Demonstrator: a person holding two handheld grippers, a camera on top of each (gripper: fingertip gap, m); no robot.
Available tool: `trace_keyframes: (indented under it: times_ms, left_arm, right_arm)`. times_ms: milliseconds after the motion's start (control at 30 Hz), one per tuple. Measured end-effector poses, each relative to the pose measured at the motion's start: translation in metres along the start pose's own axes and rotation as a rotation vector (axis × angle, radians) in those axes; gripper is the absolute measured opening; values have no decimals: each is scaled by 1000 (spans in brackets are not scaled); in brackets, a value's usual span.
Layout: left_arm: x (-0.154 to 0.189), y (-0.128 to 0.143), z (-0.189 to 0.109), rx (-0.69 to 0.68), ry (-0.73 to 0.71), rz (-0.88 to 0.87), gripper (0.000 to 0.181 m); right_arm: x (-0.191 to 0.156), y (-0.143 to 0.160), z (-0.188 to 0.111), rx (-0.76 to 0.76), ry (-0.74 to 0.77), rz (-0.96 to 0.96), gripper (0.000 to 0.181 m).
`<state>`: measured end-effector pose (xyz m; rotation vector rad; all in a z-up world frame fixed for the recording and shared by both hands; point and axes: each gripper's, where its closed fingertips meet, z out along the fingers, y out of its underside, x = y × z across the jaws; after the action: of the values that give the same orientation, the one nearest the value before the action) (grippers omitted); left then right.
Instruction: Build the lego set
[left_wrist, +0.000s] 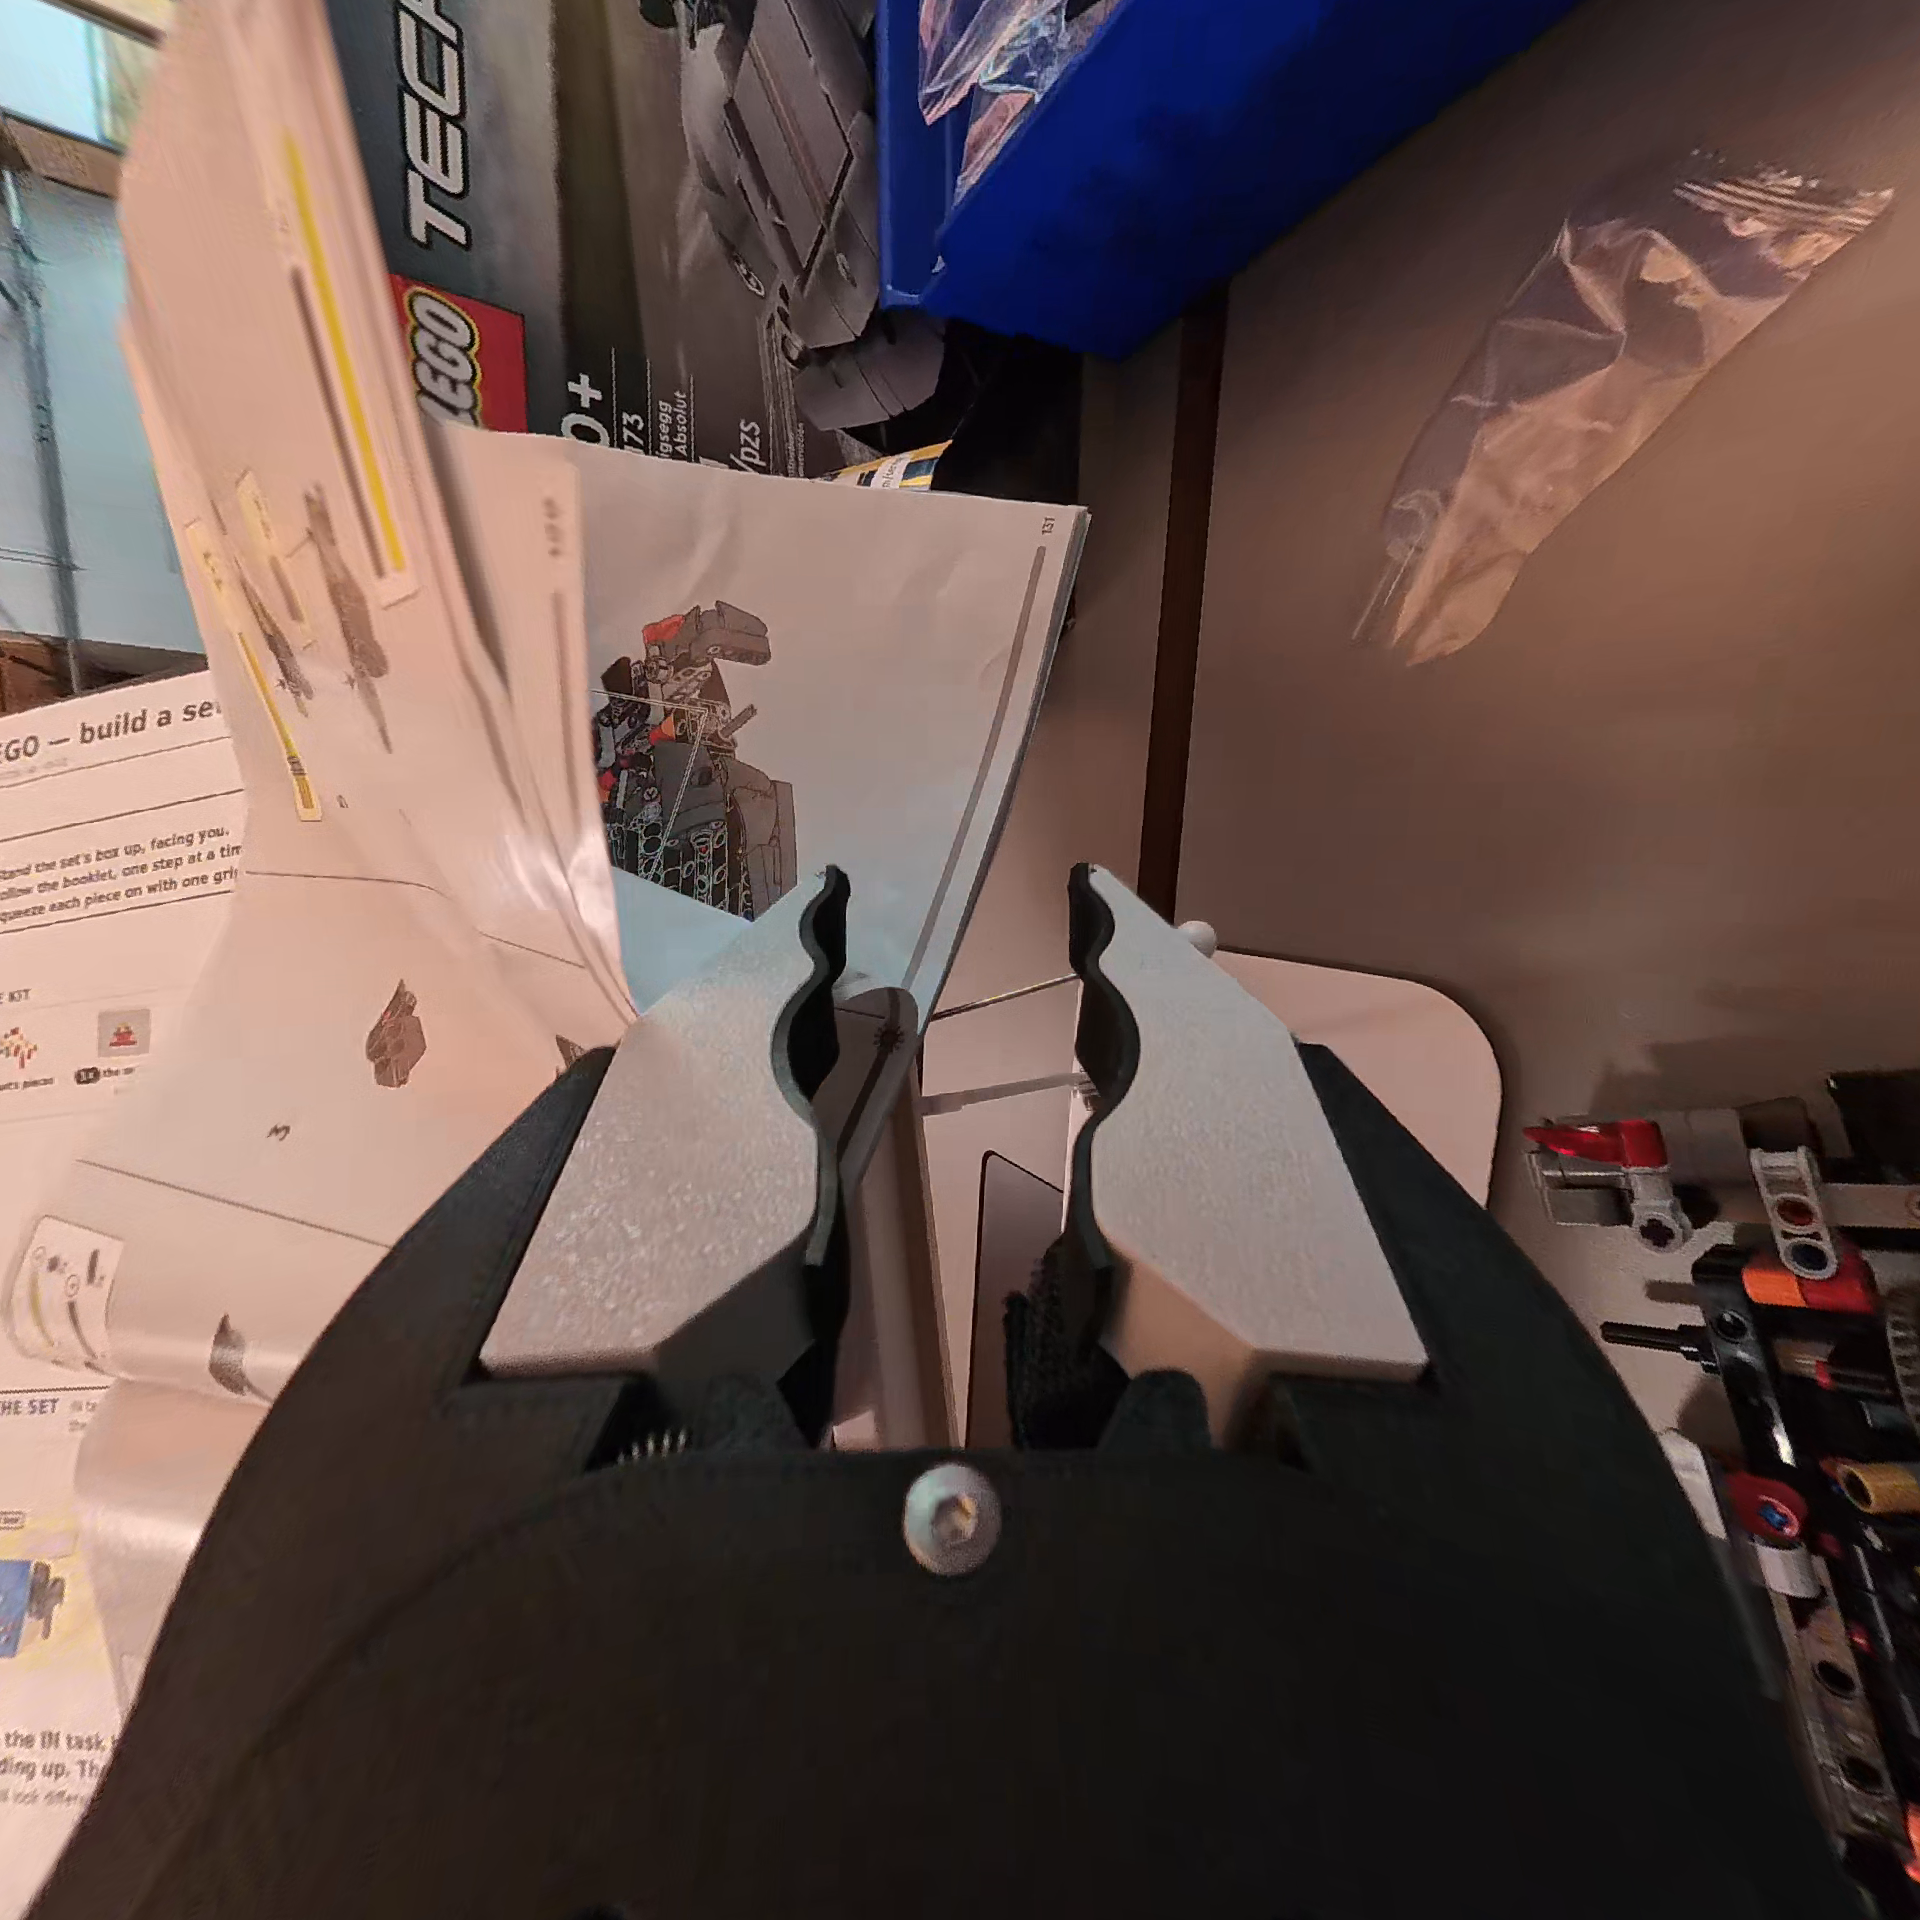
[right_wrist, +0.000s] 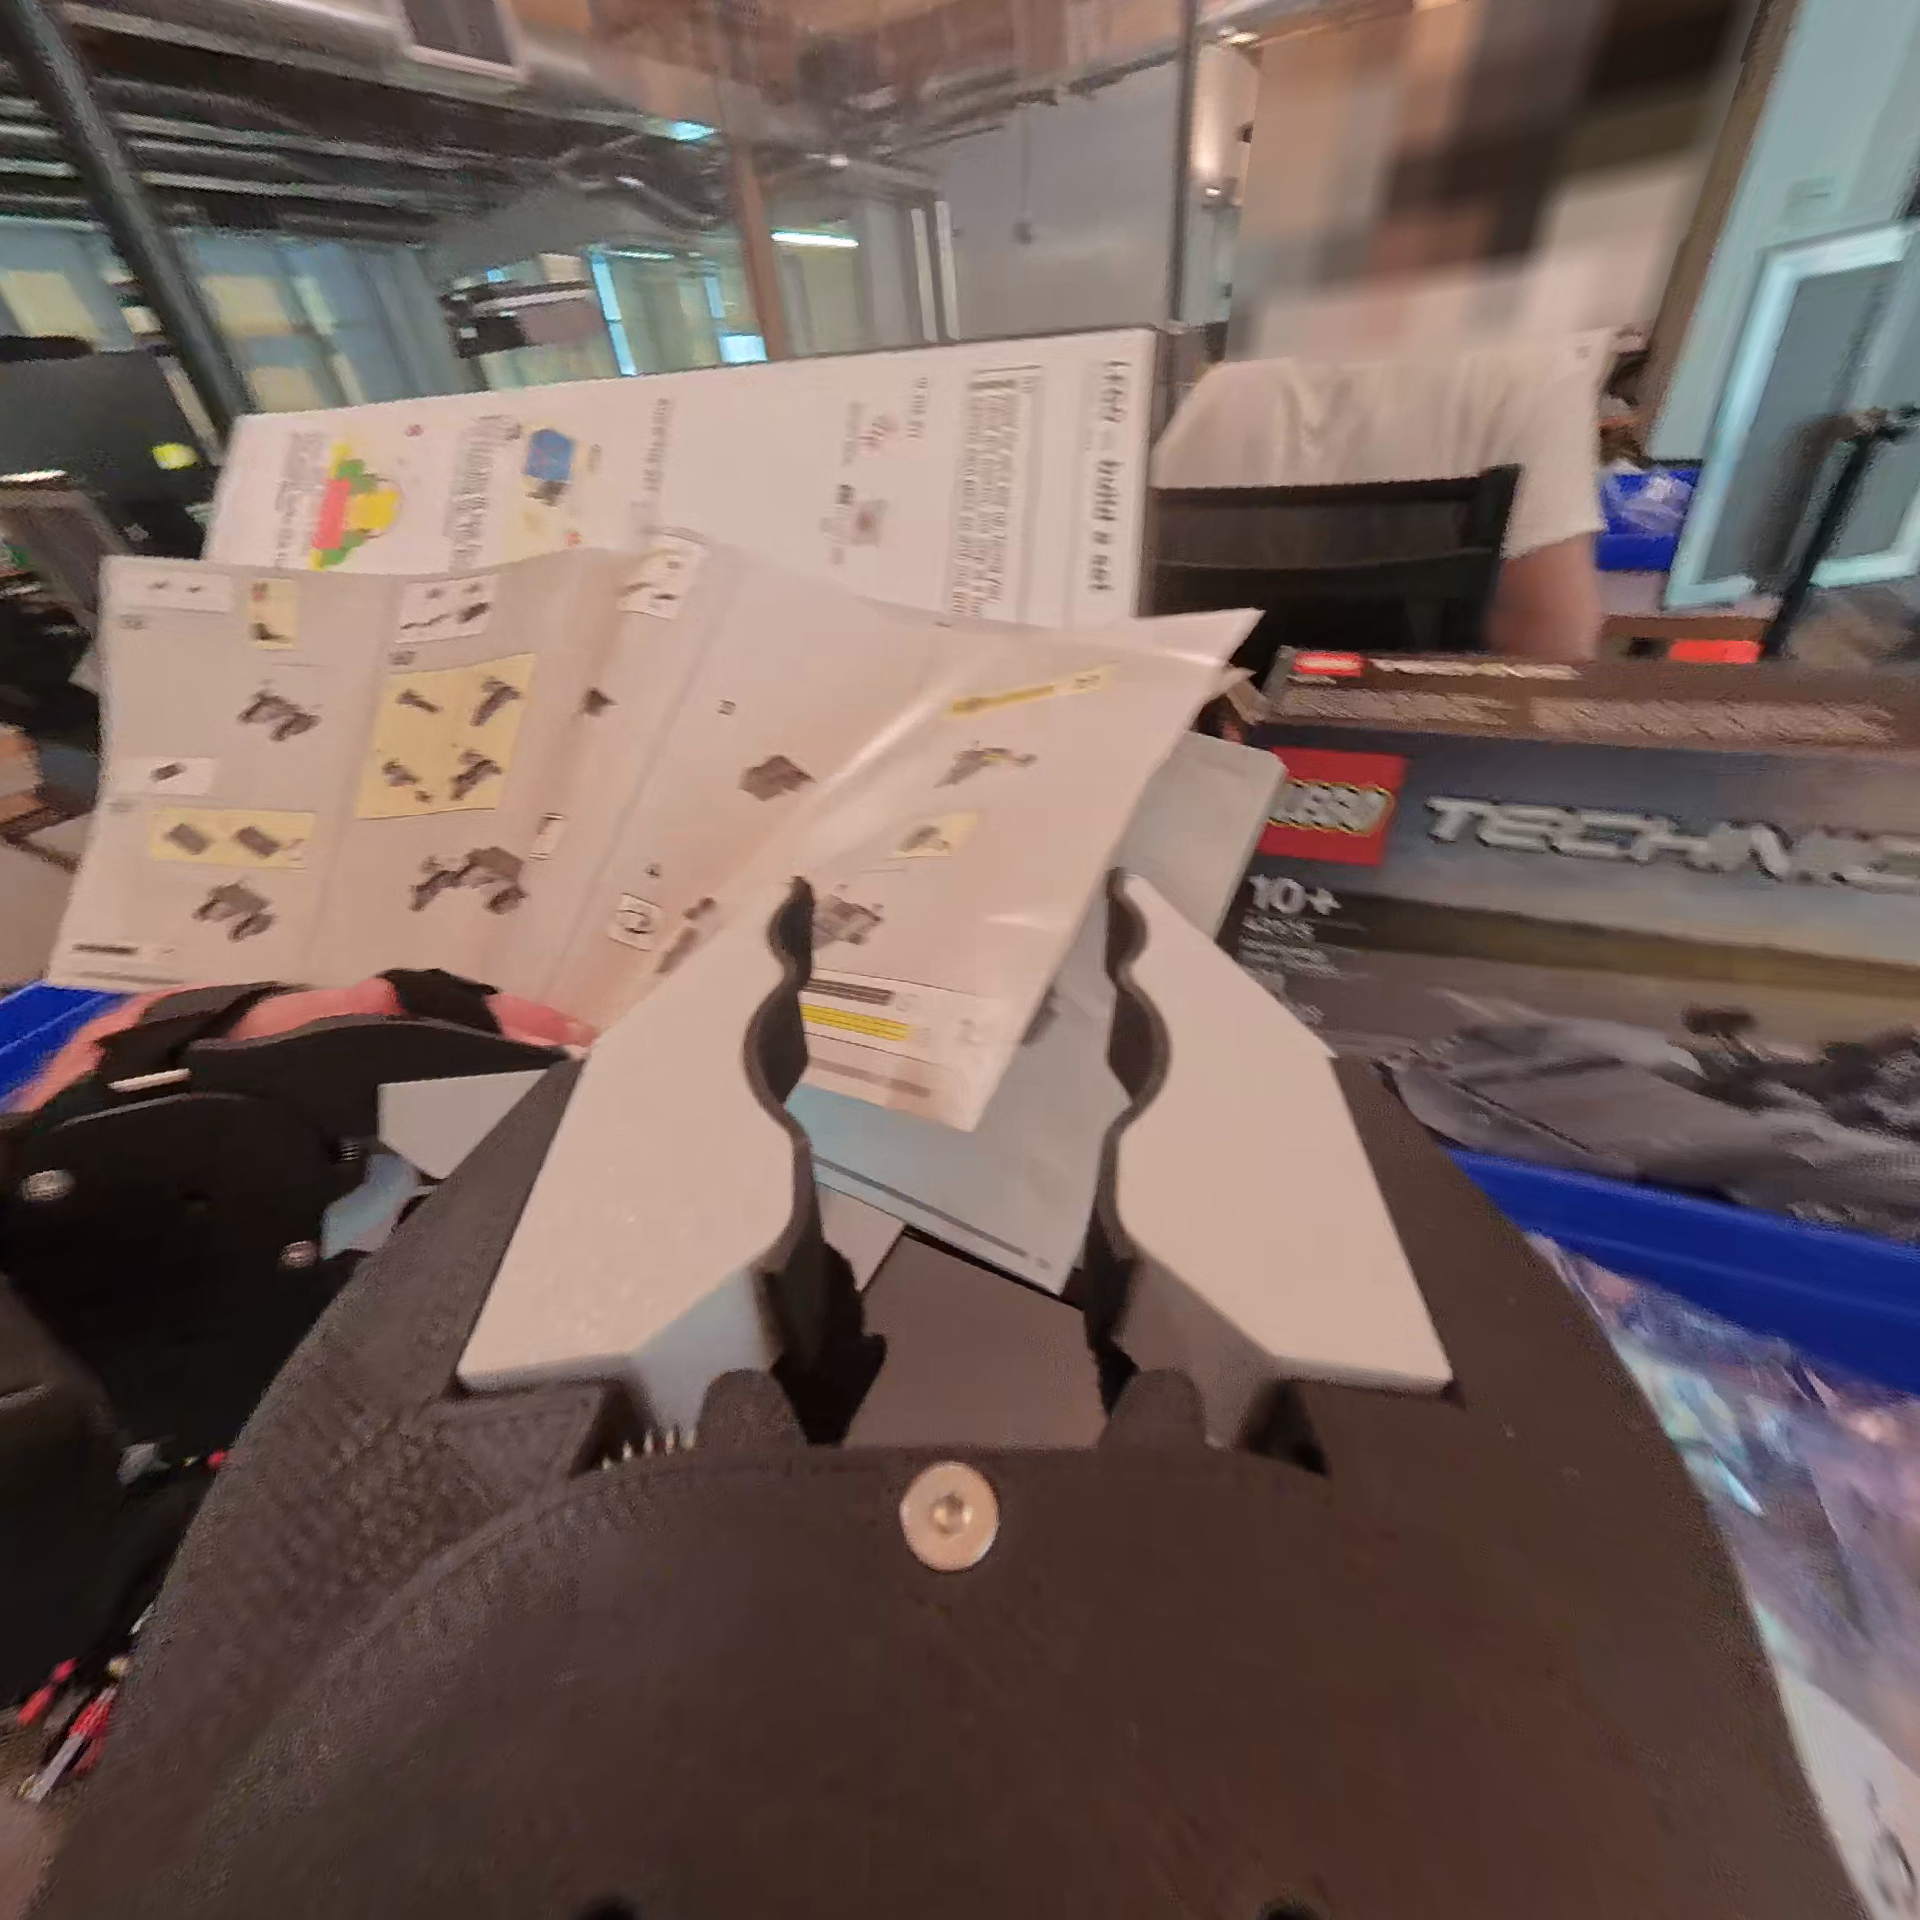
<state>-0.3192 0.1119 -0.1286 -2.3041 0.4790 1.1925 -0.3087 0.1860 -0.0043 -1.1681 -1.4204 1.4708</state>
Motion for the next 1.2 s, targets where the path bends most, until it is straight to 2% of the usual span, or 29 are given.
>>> trace_keyframes:
  times_ms: [33, 67, 167, 233, 300, 433, 633, 800, 933, 1100, 1200]
  left_arm:
    - [0, 0, 0, -1, -3, -1, 41]
    - [-1, 0, 0, -1, -4, 0, 41]
    - [-1, 0, 1, -6, -7, 3, 41]
    - [-1, -1, 1, -6, -8, 7, 41]
    - [0, 0, 1, -13, -8, 11, 41]
    - [1, 0, 1, -19, -5, 18, 41]
    - [3, -4, 2, -18, -4, 25, 41]
    - [5, -7, -1, -6, -20, 34, 42]
    - [6, -10, -15, 37, -55, 11, 42]
    - [8, 3, -52, 92, -112, -54, 42]
    - [11, 30, -85, 113, -126, -136, 40]
  right_arm:
    - [10, 5, -4, -4, 33, 29, 66]
    - [16, 11, -6, -11, 29, 81, 69]
    - [10, 36, -6, -79, -84, 222, 62]
    - [3, 49, -4, -112, -124, 230, 48]
    - [-4, 46, -5, -82, -148, 207, 28]
    - [-8, 30, -11, -16, -122, 123, 0]
    - [-25, 9, -14, -13, -79, -51, 0]
    - [-56, -10, -15, -6, -87, -165, 0]
    - [-92, -24, -15, 13, -141, -232, 0]
    - [-156, -27, -6, 2, -246, -340, 0]
    - [-184, -23, 1, -6, -310, -355, 0]
